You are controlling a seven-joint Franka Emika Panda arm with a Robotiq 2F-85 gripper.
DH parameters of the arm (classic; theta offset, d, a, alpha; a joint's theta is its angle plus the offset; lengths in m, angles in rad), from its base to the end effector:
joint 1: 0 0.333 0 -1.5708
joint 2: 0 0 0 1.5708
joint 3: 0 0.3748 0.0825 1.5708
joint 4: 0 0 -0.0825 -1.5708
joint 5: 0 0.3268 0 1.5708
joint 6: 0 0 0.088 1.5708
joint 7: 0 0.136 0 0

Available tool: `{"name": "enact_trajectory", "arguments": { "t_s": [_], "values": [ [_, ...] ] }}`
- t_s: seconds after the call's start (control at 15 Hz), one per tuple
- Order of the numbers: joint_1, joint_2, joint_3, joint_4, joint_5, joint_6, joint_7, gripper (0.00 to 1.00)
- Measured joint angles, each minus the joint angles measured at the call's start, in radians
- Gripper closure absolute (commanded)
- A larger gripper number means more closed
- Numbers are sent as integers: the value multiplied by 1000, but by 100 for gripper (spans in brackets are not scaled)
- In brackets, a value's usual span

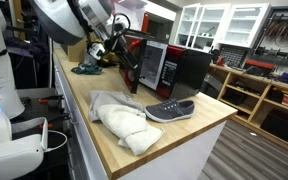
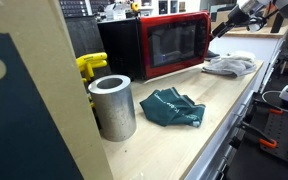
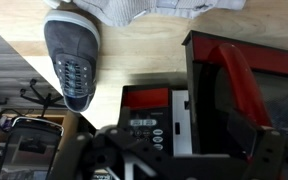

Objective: Open the microwave door

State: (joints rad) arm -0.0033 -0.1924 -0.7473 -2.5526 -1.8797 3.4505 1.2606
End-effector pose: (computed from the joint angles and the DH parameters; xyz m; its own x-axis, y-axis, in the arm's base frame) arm 0.3288 -0.1570 0.4402 0.7292 -0.0145 0.6841 -0.0771 -0.9952 0.0610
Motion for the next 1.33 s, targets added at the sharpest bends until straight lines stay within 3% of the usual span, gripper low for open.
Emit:
{"name": "enact_trajectory", "arguments": {
  "t_s": [0.27,0.73,1.07,1.33],
  "values": [
    [84,-80,-108,-49,-99,0,0,0],
    [298,-154,-330,-96,-194,-1,2,0],
    [401,-209,-347,-137,-237,0,9,0],
    [521,-283,-357,-197,-285,0,26,0]
  ]
}}
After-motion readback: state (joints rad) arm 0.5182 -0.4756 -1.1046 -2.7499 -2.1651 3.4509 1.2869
